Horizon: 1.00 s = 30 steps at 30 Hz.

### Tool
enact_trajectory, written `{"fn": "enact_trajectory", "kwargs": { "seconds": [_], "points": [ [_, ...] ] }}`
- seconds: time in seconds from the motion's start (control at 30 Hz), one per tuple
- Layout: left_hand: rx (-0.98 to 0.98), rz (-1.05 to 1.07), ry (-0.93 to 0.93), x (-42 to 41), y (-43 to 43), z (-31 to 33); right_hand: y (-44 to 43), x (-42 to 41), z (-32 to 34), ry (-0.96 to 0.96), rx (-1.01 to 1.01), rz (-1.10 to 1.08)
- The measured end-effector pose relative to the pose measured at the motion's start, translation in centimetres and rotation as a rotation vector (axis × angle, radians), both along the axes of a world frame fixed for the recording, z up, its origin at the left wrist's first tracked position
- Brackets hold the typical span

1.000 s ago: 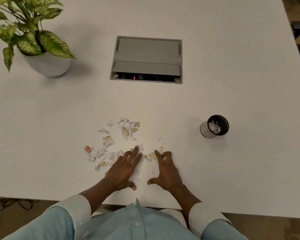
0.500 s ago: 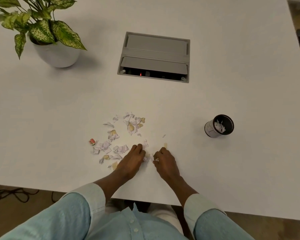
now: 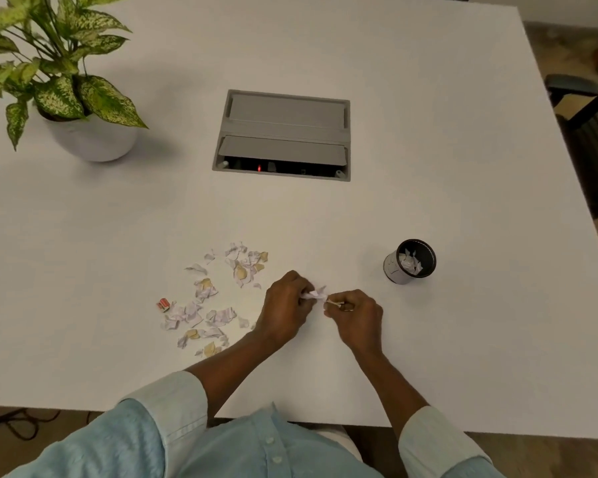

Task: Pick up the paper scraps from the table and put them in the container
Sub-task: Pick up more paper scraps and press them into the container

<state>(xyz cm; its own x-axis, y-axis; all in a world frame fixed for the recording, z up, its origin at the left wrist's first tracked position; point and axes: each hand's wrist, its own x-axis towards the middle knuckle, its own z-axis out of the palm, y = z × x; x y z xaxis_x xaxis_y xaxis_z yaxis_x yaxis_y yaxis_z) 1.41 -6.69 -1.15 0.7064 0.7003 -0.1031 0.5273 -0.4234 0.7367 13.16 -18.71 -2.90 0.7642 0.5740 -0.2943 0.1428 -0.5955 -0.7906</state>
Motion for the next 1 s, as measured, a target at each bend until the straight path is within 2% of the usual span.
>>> {"fn": "enact_trajectory", "kwargs": {
  "seconds": [0.2, 0.47, 0.67, 0.87, 1.0],
  "points": [
    [-0.015, -0.041, -0.095, 8.2, -1.2, 2.8, -1.6, 7.1, 3.3, -0.011, 0.048, -0.236],
    [-0.007, -0.141, -0.015, 18.4, -3.2, 3.0, -3.1, 15.5, 4.4, -0.095, -0.007, -0.402],
    [0.006, -0.213, 0.103, 21.7, -4.3, 2.4, -3.5, 18.1, 3.6, -0.046, -0.111, -0.321],
    [0.014, -0.357, 0.029, 21.5, -4.4, 2.1, -3.5, 17.8, 3.5, -0.149, -0.069, -0.236],
    [0.064, -0.306, 0.003, 19.0, -3.9, 1.8, -3.7, 16.5, 3.5, -0.242, -0.036, -0.202]
  ]
}}
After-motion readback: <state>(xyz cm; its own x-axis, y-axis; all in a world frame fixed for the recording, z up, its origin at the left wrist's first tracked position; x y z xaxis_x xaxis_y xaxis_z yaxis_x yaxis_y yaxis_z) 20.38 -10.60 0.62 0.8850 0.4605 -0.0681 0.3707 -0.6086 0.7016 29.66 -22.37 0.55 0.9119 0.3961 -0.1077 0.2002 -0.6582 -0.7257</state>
